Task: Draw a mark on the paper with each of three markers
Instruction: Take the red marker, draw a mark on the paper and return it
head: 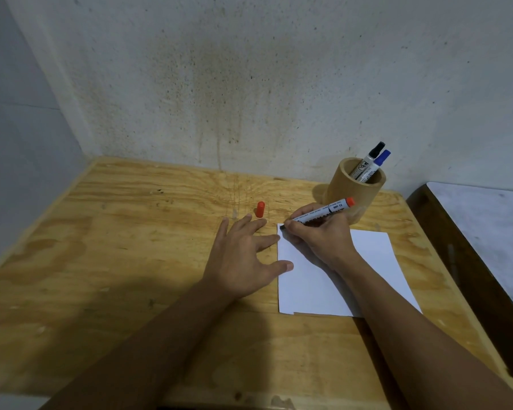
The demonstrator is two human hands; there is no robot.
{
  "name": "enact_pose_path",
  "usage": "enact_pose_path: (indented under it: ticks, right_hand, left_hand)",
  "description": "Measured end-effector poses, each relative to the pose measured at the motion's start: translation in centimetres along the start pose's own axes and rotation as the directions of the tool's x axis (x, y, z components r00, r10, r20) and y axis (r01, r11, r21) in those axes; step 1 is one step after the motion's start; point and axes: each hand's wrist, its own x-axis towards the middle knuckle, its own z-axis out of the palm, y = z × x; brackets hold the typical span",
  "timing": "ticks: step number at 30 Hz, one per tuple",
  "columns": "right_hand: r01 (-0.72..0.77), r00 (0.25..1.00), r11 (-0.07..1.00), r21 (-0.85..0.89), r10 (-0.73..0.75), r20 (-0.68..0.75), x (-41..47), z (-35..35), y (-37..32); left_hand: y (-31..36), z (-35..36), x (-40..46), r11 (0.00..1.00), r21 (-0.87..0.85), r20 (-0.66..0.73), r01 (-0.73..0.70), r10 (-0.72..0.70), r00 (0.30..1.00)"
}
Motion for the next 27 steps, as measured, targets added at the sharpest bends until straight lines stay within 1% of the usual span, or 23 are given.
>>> enact_pose_path:
  ticks: [4, 7, 11, 12, 14, 16, 18, 20, 21, 23, 25, 27]
  right_hand:
    - [0.037, 0.999, 0.996, -0.082, -0.038, 0.000, -0.2, -0.1, -0.4]
    - [0.030, 1.000, 0.997, -0.067, -0.030, 0.002, -0.3, 0.0, -0.5]
    - [0.046, 0.997, 0.996, -0.082, -0.050, -0.050, -0.3, -0.2, -0.9]
    - [0.039, 0.996, 0.997, -0.065, -0.043, -0.076, -0.3, -0.4, -1.1]
    - [0.003, 0.992, 0.999, 0.054, 0.003, -0.124, -0.3, -0.8, -1.7]
    - [0.001, 0.987, 0.992, 0.123, 0.018, -0.158, -0.5, -1.2, -2.4]
    - [0.021, 0.988, 0.989, 0.144, 0.002, -0.157, -0.7, -1.8, -3.2]
    - [0.020, 0.990, 0.978, 0.207, 0.009, -0.140, -0.9, -2.4, -4.0]
    - [0.006, 0.991, 0.967, 0.255, 0.027, -0.128, -0.9, -2.6, -4.4]
    - [-0.023, 0.992, 0.946, 0.323, 0.062, -0.109, -1.2, -2.8, -5.2]
    - [-0.028, 0.991, 0.946, 0.322, 0.068, -0.114, -1.5, -2.7, -5.7]
    - [-0.006, 0.989, 0.956, 0.292, 0.049, -0.141, -1.8, -2.8, -6.2]
  left_hand:
    - [0.1, 0.0, 0.0, 1.000, -0.004, 0.000, 0.011, -0.011, 1.000]
    - [0.1, -0.1, 0.0, 1.000, 0.008, -0.001, 0.005, -0.005, 1.000]
    - [0.2, -0.1, -0.1, 1.000, 0.002, -0.008, 0.008, -0.008, 1.000]
    - [0.3, -0.2, 0.0, 1.000, 0.001, -0.009, 0.009, -0.008, 1.000]
    - [0.5, -0.5, 0.0, 1.000, -0.005, 0.001, 0.019, -0.019, 1.000]
    - [0.9, -0.9, 0.1, 0.993, -0.090, -0.017, 0.071, -0.073, 0.997]
    - [1.3, -1.3, 0.6, 0.955, -0.253, -0.101, 0.153, -0.183, 0.978]
    - [1.4, -1.7, 2.0, 0.913, -0.364, -0.176, 0.183, -0.260, 0.950]
    - [1.4, -1.9, 2.9, 0.900, -0.393, -0.184, 0.186, -0.275, 0.944]
    - [1.1, -2.3, 4.9, 0.890, -0.414, -0.151, 0.192, -0.275, 0.949]
    - [0.9, -2.4, 6.2, 0.900, -0.392, -0.115, 0.190, -0.253, 0.961]
    - [0.9, -2.5, 6.7, 0.884, -0.425, -0.105, 0.197, -0.264, 0.959]
